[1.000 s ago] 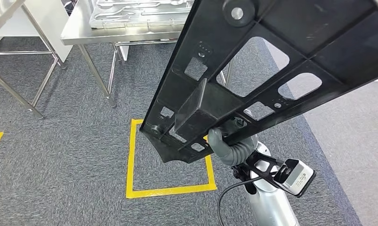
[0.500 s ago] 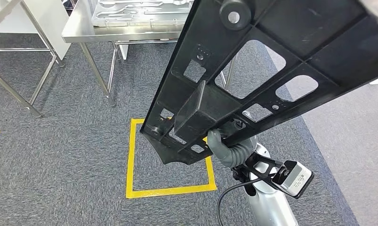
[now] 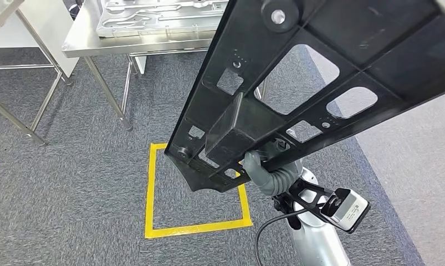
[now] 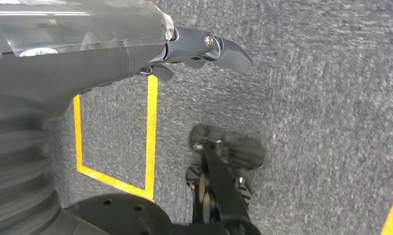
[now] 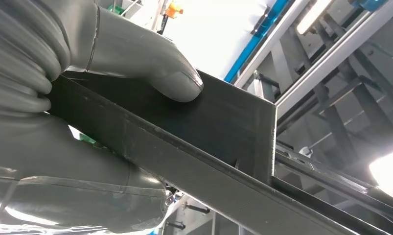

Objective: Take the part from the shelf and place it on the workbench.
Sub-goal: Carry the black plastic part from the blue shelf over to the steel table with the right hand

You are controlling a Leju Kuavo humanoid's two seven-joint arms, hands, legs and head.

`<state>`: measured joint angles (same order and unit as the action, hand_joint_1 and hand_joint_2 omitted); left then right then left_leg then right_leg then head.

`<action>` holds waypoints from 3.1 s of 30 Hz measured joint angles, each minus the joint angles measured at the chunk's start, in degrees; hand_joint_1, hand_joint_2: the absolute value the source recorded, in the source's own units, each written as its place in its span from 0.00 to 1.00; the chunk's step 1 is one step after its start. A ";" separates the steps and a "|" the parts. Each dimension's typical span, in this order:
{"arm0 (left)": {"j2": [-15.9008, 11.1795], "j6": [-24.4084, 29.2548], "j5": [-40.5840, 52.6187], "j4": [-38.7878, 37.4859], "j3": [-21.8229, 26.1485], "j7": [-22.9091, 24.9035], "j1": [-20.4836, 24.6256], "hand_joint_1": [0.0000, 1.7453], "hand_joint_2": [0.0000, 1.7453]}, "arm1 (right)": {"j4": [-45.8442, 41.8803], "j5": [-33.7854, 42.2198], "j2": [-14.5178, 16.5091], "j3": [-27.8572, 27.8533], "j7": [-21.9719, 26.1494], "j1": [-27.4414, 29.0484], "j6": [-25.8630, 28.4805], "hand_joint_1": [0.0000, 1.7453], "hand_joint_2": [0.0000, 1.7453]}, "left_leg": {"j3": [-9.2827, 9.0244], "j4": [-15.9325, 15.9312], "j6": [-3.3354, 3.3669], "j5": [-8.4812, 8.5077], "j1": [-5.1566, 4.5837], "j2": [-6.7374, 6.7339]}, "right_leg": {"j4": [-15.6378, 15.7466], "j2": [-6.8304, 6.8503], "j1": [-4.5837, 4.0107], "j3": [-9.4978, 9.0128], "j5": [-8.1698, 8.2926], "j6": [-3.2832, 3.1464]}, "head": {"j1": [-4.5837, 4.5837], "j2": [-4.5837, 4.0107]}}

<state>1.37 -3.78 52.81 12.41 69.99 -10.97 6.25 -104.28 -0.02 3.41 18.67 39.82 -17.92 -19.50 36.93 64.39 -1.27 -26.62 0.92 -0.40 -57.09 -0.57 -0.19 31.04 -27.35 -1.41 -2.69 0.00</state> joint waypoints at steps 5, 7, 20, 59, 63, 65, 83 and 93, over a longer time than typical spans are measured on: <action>-0.02 0.00 0.00 0.00 0.01 -0.02 0.02 0.00 1.00 | -0.04 -0.04 0.11 0.00 -0.02 -0.08 0.00 1.00 1.00 | -2.98 -6.54 1.35 1.30 -0.18 0.13 | -0.20 -0.15 -0.21 -0.26 -0.92 1.35 | 0.00 0.00; 0.04 0.00 0.00 0.00 0.02 -0.05 0.05 0.00 1.00 | -0.15 -0.09 0.12 0.01 -0.01 -0.18 0.01 1.00 1.00 | -3.51 -7.03 1.92 1.23 0.12 0.12 | -2.29 -0.09 -0.14 0.51 -2.26 2.03 | 0.01 0.00; 0.09 -0.04 0.13 0.00 0.02 -0.09 0.19 0.00 1.00 | -0.27 0.05 0.13 -0.05 0.01 0.46 0.11 1.00 1.00 | -6.43 -7.48 0.01 -1.60 0.14 -0.04 | -1.10 0.50 0.59 4.24 2.50 1.55 | -0.01 0.00; 0.54 -0.17 0.69 0.00 -0.02 -0.44 0.52 0.00 1.00 | 0.89 0.02 -0.59 -1.41 -0.02 1.37 0.94 1.00 1.00 | 2.39 7.82 -0.25 -6.34 0.29 0.84 | -0.72 0.18 0.12 0.97 -0.04 -0.49 | -0.08 0.00; 0.39 -0.18 0.79 0.00 -0.03 -0.43 0.58 0.00 1.00 | 0.99 0.14 -0.62 -1.50 -0.02 1.30 0.88 1.00 1.00 | -0.95 -4.78 1.43 1.83 -0.64 0.68 | -0.68 0.20 -0.18 -1.08 -1.75 -0.02 | -0.07 0.00; 0.32 -0.17 0.83 0.00 -0.03 -0.43 0.59 0.00 1.00 | 1.11 0.18 -0.63 -1.62 -0.03 1.25 0.86 1.00 1.00 | -1.21 -5.83 1.84 1.72 -1.04 0.70 | -0.52 0.17 -0.09 -1.14 -2.22 0.66 | -0.07 0.00; 0.54 -0.18 0.64 0.00 -0.07 -0.46 0.85 0.00 1.00 | 1.85 0.52 -0.72 -2.47 -0.01 1.00 0.14 1.00 1.00 | -7.61 -6.73 0.21 -3.24 -0.28 0.85 | -0.79 0.22 0.74 3.45 2.15 0.79 | -0.05 0.00; 0.60 -0.18 0.50 0.00 -0.04 -0.57 0.42 0.00 1.00 | 2.51 0.30 -0.70 -2.47 -0.02 1.04 0.19 1.00 1.00 | -1.90 -3.91 0.81 1.23 -0.50 0.71 | -0.46 0.32 0.09 0.05 -0.39 0.25 | -0.06 0.00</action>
<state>1.97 -3.96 53.31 12.41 69.94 -11.55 6.68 -101.77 0.28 2.71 16.20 39.81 -16.88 -19.31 35.04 60.48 -0.46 -25.40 0.42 0.31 -57.55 -0.25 -0.10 31.09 -27.74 -1.16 -2.75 0.00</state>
